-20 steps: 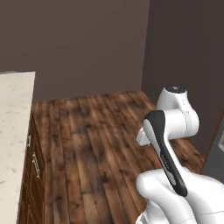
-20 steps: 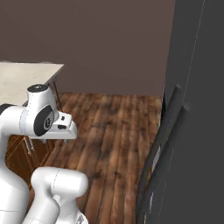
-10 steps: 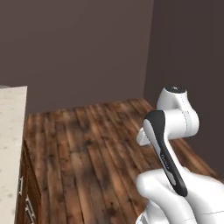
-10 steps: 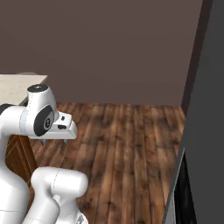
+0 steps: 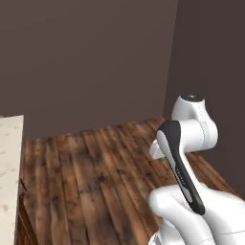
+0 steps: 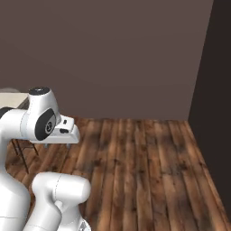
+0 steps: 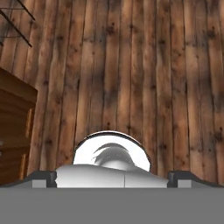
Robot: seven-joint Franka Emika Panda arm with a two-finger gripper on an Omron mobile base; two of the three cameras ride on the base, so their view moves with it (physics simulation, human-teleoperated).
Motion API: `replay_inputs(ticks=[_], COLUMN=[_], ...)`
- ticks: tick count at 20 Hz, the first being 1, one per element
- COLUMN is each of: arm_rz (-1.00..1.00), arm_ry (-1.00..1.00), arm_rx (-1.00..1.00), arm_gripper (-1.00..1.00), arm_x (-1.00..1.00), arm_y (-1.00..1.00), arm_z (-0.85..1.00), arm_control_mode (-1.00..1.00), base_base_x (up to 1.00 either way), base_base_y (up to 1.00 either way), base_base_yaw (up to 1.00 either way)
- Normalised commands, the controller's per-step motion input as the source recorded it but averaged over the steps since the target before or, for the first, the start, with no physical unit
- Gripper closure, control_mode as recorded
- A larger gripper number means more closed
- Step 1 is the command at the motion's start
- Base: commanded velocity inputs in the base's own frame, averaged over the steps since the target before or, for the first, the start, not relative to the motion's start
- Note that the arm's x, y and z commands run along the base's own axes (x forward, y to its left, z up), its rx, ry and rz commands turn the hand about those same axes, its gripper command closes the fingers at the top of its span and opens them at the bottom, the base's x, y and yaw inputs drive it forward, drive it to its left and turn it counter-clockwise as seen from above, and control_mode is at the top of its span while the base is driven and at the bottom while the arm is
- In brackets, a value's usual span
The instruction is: Four empty soda cans are scattered around the kitchen. Gather all the cans and cluster them next to the stove for recycling.
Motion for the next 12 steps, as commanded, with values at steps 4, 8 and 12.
replay_inputs(ticks=[4,8,12], arm_rz=[0.0,0.0,0.0], arm_ry=[0.0,0.0,0.0], arm_rx=[0.0,0.0,0.0], arm_gripper=[-1.0,-1.0,-1.0], arm_x=[0.0,0.0,0.0], arm_y=[0.0,0.0,0.0], arm_z=[0.0,0.0,0.0], arm_control_mode=[1.0,1.0,1.0], base_base_x=[1.0,1.0,1.0], base_base_y=[0.05,0.01,0.0], base_base_yaw=[0.0,0.0,0.0])
